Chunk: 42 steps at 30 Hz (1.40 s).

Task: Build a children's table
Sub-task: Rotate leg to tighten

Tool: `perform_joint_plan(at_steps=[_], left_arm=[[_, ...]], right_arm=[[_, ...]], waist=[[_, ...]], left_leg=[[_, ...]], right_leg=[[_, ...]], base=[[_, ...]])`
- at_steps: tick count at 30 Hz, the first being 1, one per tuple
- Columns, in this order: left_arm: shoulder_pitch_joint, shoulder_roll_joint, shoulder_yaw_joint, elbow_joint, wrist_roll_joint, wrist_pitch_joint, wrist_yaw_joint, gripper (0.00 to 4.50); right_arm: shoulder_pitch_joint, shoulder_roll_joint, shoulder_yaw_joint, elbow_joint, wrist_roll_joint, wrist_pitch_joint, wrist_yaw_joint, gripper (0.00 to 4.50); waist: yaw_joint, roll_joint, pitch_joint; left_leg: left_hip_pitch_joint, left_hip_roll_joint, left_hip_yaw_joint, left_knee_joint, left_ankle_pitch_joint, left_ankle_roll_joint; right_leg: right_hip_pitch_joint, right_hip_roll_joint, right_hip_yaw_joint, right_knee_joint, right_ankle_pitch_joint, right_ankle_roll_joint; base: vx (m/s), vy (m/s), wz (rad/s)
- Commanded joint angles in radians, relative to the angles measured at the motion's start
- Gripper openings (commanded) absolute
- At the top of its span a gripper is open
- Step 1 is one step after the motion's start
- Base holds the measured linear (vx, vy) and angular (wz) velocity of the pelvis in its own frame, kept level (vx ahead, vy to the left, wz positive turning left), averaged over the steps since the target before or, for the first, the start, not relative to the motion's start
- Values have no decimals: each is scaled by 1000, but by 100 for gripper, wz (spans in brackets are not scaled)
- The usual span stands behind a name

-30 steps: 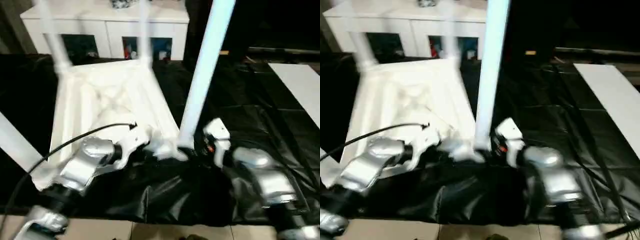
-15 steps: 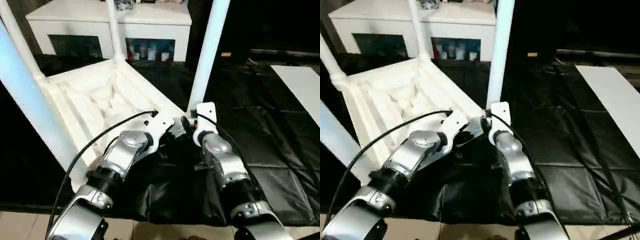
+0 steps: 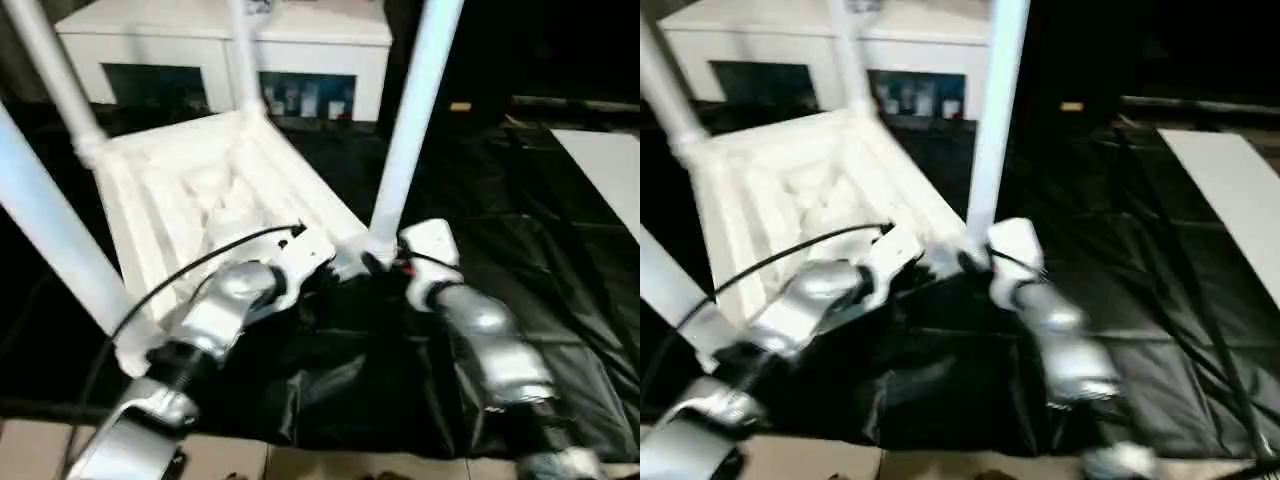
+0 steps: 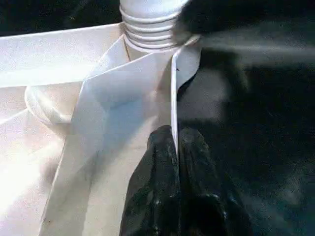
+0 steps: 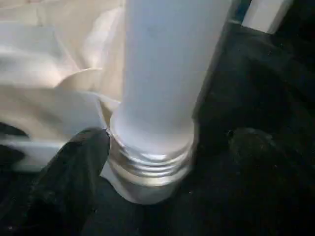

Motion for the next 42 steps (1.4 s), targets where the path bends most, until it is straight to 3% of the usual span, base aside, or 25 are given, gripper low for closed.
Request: perform_joint_plan(at_steps=[1, 4, 5, 10, 11, 13, 16, 17, 19, 25, 26, 30, 37, 39, 41, 42], left_arm=[[26, 42, -38, -28, -17, -43, -107, 0], [47, 110, -66, -79, -42, -40, -245, 0], [56, 136, -74, -107, -57, -31, -304, 0], [68, 176, -92, -169, -94, -6, -410, 0], [69, 180, -96, -177, -98, -1, -420, 0], [69, 181, -98, -182, -99, 4, -421, 0], [69, 182, -100, -192, -103, 13, -424, 0], [72, 182, -100, -200, -108, 19, -428, 0], [75, 184, -99, -207, -108, 22, -428, 0], [80, 192, -92, -215, -101, 29, -428, 0], [80, 193, -90, -214, -100, 30, -427, 0], [83, 198, -89, -216, -96, 30, -424, 0], [89, 201, -89, -221, -93, 37, -417, 0], [85, 190, -81, -198, -81, 53, -379, 0], [74, 159, -62, -160, -70, 62, -314, 0], [67, 135, -48, -141, -74, 76, -279, 0]], right_arm=[[27, -68, -9, -88, 64, 13, 149, 428], [79, -186, 15, -191, 141, 22, 345, 428], [95, -228, 33, -224, 165, 36, 416, 428], [105, -278, 88, -246, 188, 67, 536, 428], [103, -281, 99, -241, 184, 68, 549, 428], [93, -273, 109, -228, 174, 65, 550, 428], [80, -265, 118, -214, 170, 63, 552, 428], [69, -262, 128, -200, 165, 55, 553, 401], [53, -255, 139, -175, 153, 41, 552, 393], [23, -260, 152, -134, 122, 20, 568, 343], [22, -264, 155, -129, 117, 15, 572, 333], [19, -268, 162, -119, 106, 7, 574, 291], [10, -246, 159, -96, 103, 4, 545, 257], [1, -197, 135, -51, 88, 28, 450, 256], [-9, -136, 104, 5, 73, 58, 335, 254], [-14, -97, 83, 33, 74, 77, 271, 254]], waist=[[2, -10, -56], [16, -6, -57], [16, 4, -55], [16, -7, -55], [18, -4, -56], [20, -3, -53], [19, -5, -54], [19, -16, -54], [20, -10, -55], [24, -13, -59], [23, -18, -59], [24, -16, -57], [22, -18, -58], [19, -17, -57], [11, -17, -52], [4, -20, -52]], left_leg=[[0, 22, 1, -75, -253, 49], [4, 29, -2, -75, -244, 65], [4, 28, -3, -77, -246, 65], [4, 29, -1, -76, -250, 55], [6, 30, 0, -75, -249, 54], [11, 31, 2, -76, -254, 47], [7, 28, 0, -76, -261, 37], [6, 28, 1, -77, -260, 40], [6, 28, -1, -76, -244, 37], [4, 27, 2, -70, -189, 52], [3, 27, 2, -70, -188, 54], [5, 27, 2, -71, -205, 50], [5, 26, 1, -72, -212, 46], [3, 25, 1, -73, -210, 43], [-1, 21, -1, -77, -246, 21], [1, 19, -3, -79, -278, 2]], right_leg=[[46, -52, 30, -82, -279, -167], [55, -54, 31, -78, -235, -174], [53, -54, 31, -74, -232, -183], [51, -57, 29, -76, -269, -199], [50, -57, 29, -77, -270, -202], [45, -54, 31, -78, -262, -211], [50, -55, 30, -77, -279, -201], [50, -55, 29, -78, -286, -197], [50, -57, 29, -76, -287, -194], [55, -56, 29, -66, -191, -213], [56, -56, 28, -66, -192, -213], [55, -57, 28, -69, -228, -207], [55, -56, 28, -70, -238, -200], [54, -56, 28, -70, -241, -200], [51, -55, 25, -77, -320, -185], [50, -54, 23, -83, -391, -162]], base=[[0, 0, 0], [0, 0, 0], [0, 0, 0], [0, 0, 0], [0, 0, 0], [0, 0, 0], [0, 0, 0], [0, 0, 0], [0, 0, 0], [0, 0, 0], [0, 0, 0], [0, 0, 0], [0, 0, 0], [0, 0, 0], [0, 0, 0], [0, 0, 0]])
